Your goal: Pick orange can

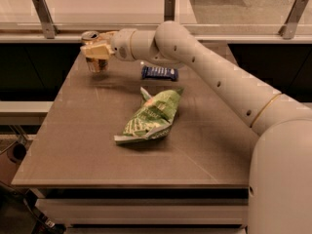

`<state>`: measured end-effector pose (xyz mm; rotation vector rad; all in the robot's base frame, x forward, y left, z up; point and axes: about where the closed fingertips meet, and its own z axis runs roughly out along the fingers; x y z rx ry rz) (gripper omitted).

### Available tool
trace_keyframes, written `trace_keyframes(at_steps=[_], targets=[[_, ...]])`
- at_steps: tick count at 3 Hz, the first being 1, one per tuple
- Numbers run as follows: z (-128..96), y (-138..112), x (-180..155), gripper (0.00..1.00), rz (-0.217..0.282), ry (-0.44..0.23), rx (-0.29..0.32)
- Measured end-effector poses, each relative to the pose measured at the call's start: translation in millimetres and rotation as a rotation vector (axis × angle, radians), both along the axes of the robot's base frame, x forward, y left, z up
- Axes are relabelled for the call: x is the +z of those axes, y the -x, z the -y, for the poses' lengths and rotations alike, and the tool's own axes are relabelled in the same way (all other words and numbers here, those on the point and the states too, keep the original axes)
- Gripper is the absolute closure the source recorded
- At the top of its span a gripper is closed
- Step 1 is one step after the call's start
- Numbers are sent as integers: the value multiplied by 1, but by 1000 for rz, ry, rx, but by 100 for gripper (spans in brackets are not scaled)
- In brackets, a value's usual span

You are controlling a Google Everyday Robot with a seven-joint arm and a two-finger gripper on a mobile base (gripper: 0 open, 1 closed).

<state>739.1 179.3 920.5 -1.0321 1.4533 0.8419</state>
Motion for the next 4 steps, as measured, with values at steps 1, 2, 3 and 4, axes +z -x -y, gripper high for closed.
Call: trace_keyframes(at_steps=[1, 2, 3, 4], targets=[[12, 3, 31, 100, 47, 3, -8], [21, 4, 64, 100, 103, 5, -11], [28, 5, 88, 100, 150, -19, -3], [29, 5, 90, 100, 155, -20, -3]])
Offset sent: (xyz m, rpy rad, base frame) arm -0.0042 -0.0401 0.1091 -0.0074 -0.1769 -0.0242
